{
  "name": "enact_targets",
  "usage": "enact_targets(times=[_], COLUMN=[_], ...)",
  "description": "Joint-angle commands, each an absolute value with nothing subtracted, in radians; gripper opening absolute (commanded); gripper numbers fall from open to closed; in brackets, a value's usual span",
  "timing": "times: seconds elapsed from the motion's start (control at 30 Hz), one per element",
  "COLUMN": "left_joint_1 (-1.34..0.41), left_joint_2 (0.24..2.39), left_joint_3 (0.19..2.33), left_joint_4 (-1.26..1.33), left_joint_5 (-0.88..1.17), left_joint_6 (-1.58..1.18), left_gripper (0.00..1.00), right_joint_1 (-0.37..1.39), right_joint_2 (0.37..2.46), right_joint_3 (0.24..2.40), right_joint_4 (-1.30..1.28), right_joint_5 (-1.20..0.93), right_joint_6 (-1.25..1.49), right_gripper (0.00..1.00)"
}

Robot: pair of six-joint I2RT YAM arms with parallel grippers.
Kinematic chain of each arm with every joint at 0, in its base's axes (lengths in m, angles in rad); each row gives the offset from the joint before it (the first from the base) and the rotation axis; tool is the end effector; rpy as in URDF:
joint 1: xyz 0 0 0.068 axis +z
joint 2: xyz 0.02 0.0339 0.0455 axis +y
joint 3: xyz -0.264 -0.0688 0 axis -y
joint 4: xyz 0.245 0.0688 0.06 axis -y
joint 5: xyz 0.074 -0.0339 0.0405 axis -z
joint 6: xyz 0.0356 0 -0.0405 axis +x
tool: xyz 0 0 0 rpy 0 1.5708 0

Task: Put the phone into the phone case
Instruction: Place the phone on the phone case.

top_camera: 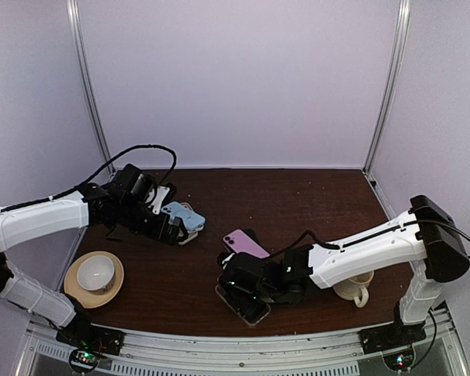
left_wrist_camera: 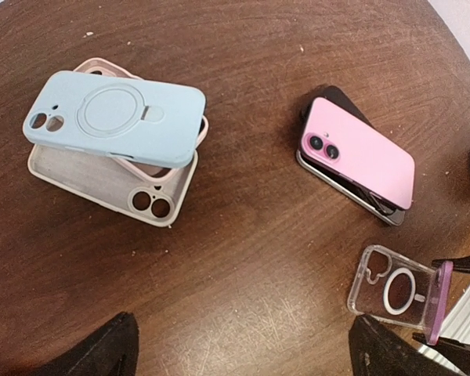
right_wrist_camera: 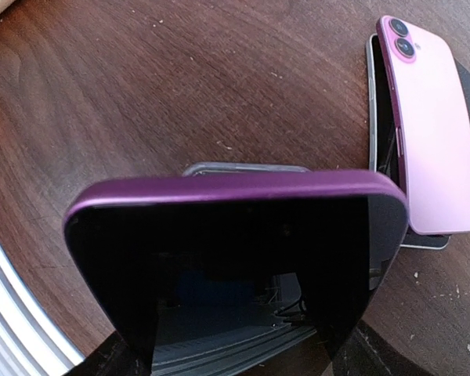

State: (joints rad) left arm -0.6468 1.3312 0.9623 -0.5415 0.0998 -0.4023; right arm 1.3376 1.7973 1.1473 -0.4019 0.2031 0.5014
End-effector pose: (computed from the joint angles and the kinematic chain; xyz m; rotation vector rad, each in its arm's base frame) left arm 0.2170 -0.1683 0.2512 0.3562 2.5391 -0.5509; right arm 0.0912 0.3531 0.1757 -1.0073 2.4432 0.3945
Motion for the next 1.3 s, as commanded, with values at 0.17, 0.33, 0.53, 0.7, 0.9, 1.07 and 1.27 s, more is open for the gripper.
enact_targets(times=[0.17,0.33,0.53,0.7,0.9,1.07,1.27], left_joint_1=[-0.644,-0.644,-0.644,-0.644,-0.644,-0.644,-0.644], left_joint_2=[1.305,1.3,1.299,1.297,1.297,1.297,1.298], left_joint_3=[0.957,0.956,0.956,0.954,0.953,0.953,0.953], left_joint_4=[-0.488,-0.488,-0.487,-0.486,-0.483,-0.482,-0.483], left_joint_5=[0.11,0.111,0.119,0.122,0.124,0.126,0.126], left_joint_6=[-0.383,-0.382,-0.38,-0.379,-0.379,-0.379,-0.379], left_gripper=[0.98,0.98,0.98,0.98,0.98,0.98,0.97], right_joint_1=[1.339,1.342,1.34,1.341,1.341,1.346,1.356], right_joint_2=[1.829,1.825,1.83,1.851,1.87,1.879,1.895], right_joint_3=[1.281,1.284,1.274,1.271,1.26,1.228,1.215], right_joint_4=[-0.599,-0.606,-0.57,-0.571,-0.551,-0.53,-0.536], right_joint_5=[0.268,0.276,0.267,0.262,0.264,0.266,0.265], right_joint_6=[0.628,0.678,0.665,0.669,0.67,0.657,0.64], right_gripper=[0.0,0.0,0.0,0.0,0.0,0.0,0.0])
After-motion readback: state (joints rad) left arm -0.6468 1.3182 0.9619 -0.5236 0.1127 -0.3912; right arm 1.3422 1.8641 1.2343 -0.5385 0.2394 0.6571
